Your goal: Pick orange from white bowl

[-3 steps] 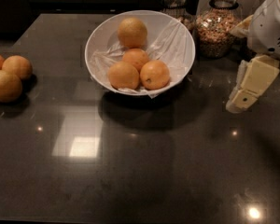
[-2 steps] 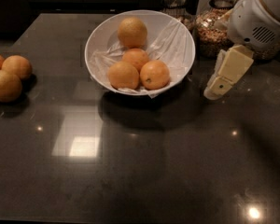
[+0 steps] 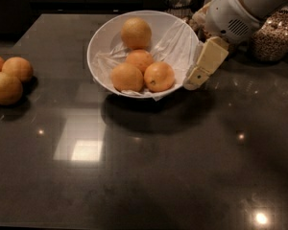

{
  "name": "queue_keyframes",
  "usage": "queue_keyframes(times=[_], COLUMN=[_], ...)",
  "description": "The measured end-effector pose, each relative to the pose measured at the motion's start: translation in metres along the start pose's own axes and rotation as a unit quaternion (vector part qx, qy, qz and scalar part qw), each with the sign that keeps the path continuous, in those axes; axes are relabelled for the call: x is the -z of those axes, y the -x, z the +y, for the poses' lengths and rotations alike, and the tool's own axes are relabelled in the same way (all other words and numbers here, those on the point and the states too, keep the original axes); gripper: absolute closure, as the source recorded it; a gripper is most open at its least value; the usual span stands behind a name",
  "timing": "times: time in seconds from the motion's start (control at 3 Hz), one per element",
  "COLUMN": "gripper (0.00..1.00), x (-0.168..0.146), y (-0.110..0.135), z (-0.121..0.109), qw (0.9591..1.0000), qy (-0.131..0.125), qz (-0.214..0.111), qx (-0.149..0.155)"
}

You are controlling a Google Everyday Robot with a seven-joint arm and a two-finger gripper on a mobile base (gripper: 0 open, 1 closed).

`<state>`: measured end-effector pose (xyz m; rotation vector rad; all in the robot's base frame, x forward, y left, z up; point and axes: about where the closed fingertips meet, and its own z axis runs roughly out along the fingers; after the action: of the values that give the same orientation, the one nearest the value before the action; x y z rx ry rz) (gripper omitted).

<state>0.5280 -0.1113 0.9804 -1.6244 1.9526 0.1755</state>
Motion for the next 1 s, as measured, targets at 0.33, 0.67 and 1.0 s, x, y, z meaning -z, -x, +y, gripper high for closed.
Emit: queue_keyframes(times=[0.33,0.67,1.0], gripper=[0.0,0.0,0.0], x=[0.0,-0.015,-0.041], y=[0.0,0.011,0.029], z=[0.0,-0.003,-0.02], qw=[1.0,0.9997,0.9981], qy=[0.0,-0.007,-0.023], qz=[0.0,-0.023,-0.054], qx=[0.0,-0.003,-0.019])
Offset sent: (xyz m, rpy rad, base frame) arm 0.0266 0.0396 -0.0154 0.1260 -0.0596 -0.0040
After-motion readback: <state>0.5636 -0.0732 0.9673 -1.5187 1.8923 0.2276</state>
